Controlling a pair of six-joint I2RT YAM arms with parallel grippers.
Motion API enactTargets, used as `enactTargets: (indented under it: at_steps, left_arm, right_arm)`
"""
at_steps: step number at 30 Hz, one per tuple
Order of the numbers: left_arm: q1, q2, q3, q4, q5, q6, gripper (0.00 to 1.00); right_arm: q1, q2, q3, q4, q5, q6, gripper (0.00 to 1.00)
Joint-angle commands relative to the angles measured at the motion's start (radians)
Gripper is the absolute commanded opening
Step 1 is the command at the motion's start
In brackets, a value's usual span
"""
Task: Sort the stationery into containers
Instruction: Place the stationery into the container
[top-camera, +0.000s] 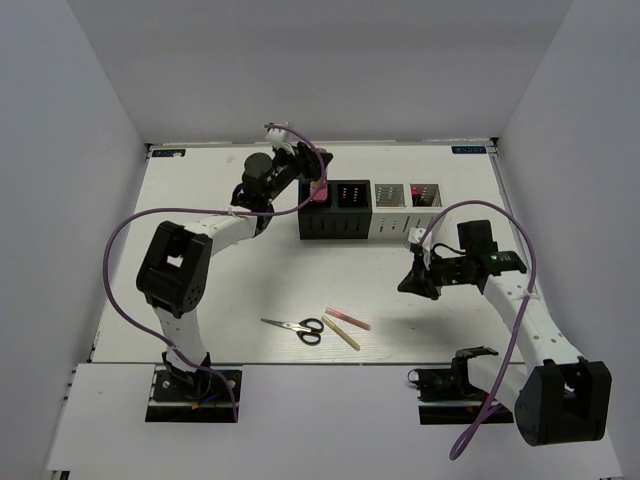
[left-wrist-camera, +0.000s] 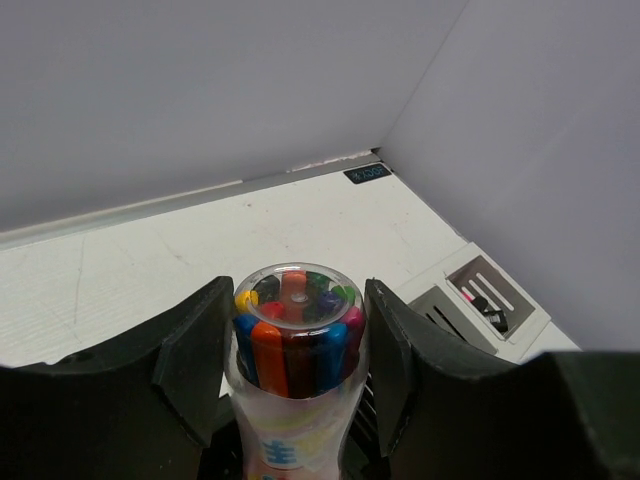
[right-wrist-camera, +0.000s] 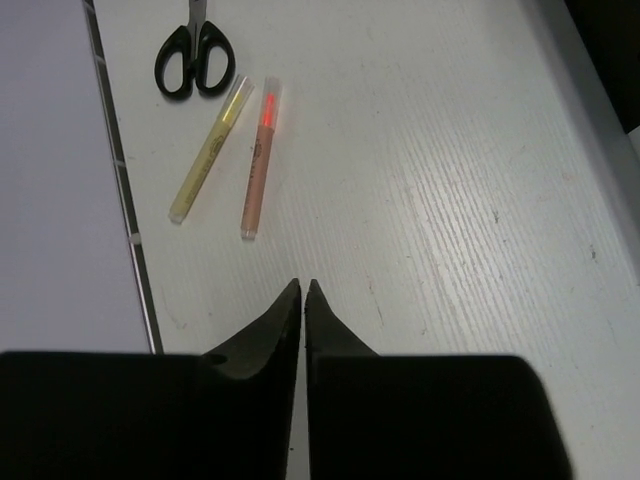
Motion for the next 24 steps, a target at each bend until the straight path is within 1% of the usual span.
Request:
enactTargets:
  at_steps: [1, 2, 3, 6, 7, 8, 10, 12, 13, 14, 16, 17, 19, 21, 24]
  left_arm:
    - [0.002, -0.014, -0.010, 0.048, -0.007, -0.003, 0.00]
    - [0.003, -0.014, -0.013, 0.047, -0.002, -0.002, 0.00]
    - [0.003, -0.014, -0.017, 0.045, 0.002, 0.000, 0.00]
    - [-0.003, -0.027, -0.042, 0.044, 0.001, 0.004, 0.01]
    - [0.000, -0.031, -0.054, 0.044, -0.001, 0.007, 0.04]
    - [-0.001, -0.038, -0.059, 0.041, -0.001, 0.007, 0.06]
    - [-0.004, -0.051, -0.075, 0.037, 0.004, 0.021, 0.08]
    - [-0.004, -0.066, -0.085, 0.018, -0.001, 0.029, 0.19]
    - [-0.004, -0.072, -0.089, 0.013, -0.001, 0.035, 0.27]
    - [-0.006, -0.072, -0.089, 0.013, -0.004, 0.036, 0.35]
    - [-0.006, -0.081, -0.095, 0.005, -0.014, 0.035, 0.41]
    - [-0.006, -0.084, -0.095, 0.004, -0.013, 0.035, 0.53]
    - [-0.004, -0.089, -0.083, -0.004, -0.016, 0.035, 0.57]
    - [-0.004, -0.095, -0.060, -0.037, -0.015, 0.044, 0.64]
    - [-0.006, -0.100, -0.025, -0.074, -0.013, 0.053, 0.74]
  right_arm:
    - [-0.002, 0.010, 0.030, -0.025, -0.018, -0.024, 0.06]
    - [-0.005, 0.016, 0.031, -0.030, -0.018, -0.024, 0.15]
    - [-0.002, 0.019, 0.036, -0.031, -0.018, -0.025, 0.26]
    - [-0.002, 0.023, 0.043, -0.041, -0.015, -0.025, 0.38]
    - [-0.002, 0.023, 0.042, -0.041, -0.015, -0.024, 0.44]
    - [-0.005, 0.024, 0.042, -0.042, -0.017, -0.025, 0.48]
    - [-0.007, 0.019, 0.045, -0.044, -0.018, -0.025, 0.56]
    - [-0.002, 0.016, 0.047, -0.045, -0.022, -0.024, 0.63]
    - [-0.001, 0.018, 0.048, -0.047, -0.020, -0.024, 0.68]
    - [-0.004, 0.015, 0.048, -0.053, -0.025, -0.022, 0.70]
    - [-0.002, 0.010, 0.050, -0.048, -0.023, -0.021, 0.71]
    - [-0.004, 0.007, 0.050, -0.041, -0.022, -0.010, 0.73]
    - [-0.004, 0.006, 0.050, -0.034, -0.020, -0.004, 0.73]
    - [-0.004, 0.003, 0.051, -0.033, -0.020, 0.007, 0.73]
    - [-0.002, 0.001, 0.054, -0.030, -0.014, 0.018, 0.69]
